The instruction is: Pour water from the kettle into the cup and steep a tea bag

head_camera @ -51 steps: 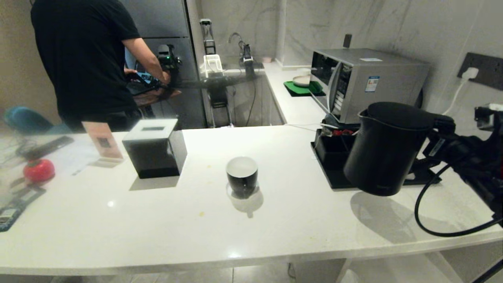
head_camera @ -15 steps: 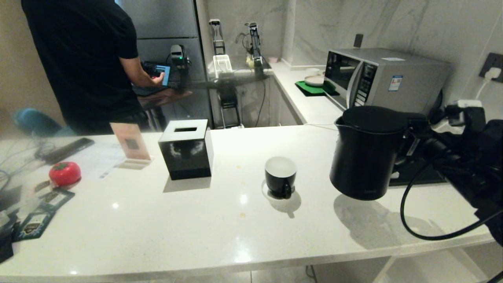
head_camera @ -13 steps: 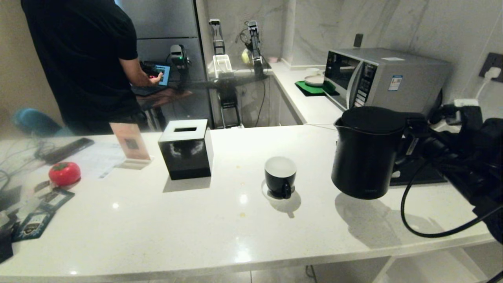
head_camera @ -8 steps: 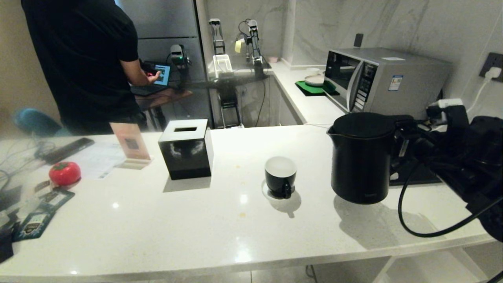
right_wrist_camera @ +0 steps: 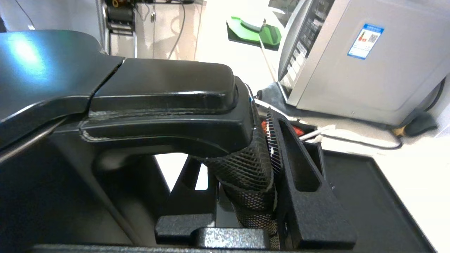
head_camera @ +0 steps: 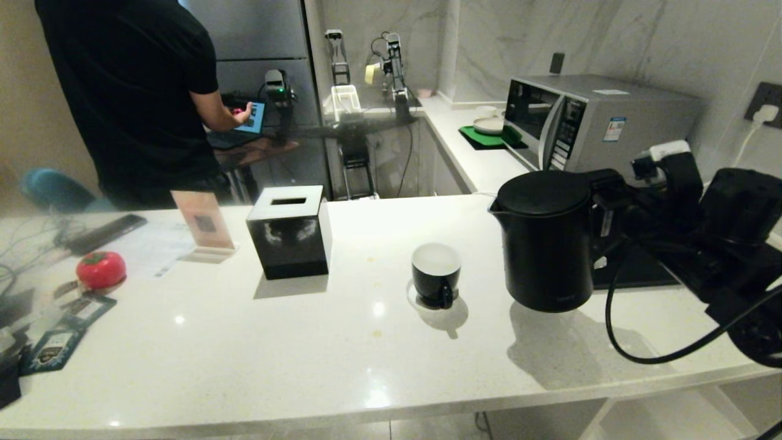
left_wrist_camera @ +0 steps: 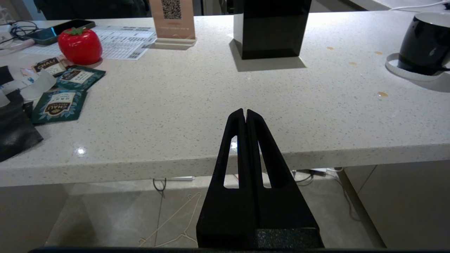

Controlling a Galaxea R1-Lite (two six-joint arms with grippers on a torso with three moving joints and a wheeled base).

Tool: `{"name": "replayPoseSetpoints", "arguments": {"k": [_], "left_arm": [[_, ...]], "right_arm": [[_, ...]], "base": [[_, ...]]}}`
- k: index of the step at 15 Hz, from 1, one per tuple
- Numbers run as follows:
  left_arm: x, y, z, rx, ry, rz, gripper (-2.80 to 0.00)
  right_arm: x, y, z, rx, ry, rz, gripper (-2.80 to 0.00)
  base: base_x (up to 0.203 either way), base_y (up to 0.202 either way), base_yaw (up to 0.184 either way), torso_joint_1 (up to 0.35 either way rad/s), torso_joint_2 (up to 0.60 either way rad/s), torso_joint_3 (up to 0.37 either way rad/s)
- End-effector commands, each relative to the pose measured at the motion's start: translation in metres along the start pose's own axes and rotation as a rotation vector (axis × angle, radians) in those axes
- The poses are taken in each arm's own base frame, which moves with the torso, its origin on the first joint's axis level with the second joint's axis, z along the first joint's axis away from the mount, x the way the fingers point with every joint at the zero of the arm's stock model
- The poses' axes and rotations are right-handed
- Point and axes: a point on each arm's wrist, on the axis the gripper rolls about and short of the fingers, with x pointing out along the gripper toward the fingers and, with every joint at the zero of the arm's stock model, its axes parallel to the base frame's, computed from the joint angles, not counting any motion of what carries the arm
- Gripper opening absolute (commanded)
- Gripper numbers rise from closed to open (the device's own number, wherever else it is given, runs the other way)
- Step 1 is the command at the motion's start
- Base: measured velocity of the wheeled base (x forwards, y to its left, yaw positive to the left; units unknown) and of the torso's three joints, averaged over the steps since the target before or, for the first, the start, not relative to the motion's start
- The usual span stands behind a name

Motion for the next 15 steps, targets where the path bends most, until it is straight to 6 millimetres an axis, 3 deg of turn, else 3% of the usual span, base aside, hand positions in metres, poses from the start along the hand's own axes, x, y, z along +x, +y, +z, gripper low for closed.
{"name": "replayPoseSetpoints", "arguments": {"k": [1,9,15], "left_arm": [[0.0,0.0,0.0,-0.001,0.001,0.001,-2.8],[0.0,0.0,0.0,-0.001,0.001,0.001,-2.8],[0.0,0.0,0.0,-0.001,0.001,0.001,-2.8]], "right_arm": [[0.004,0.002,0.003,-0.01,-0.003,0.006,-2.8],[0.029,0.005,0.017,-0.1,0.05,-0.033,-2.8],[0.033,0.008,0.015,-0.148,0.085,-0.018,-2.8]], "base": [[0.0,0.0,0.0,0.0,0.0,0.0],[0.0,0.0,0.0,0.0,0.0,0.0],[0.0,0.0,0.0,0.0,0.0,0.0]]}}
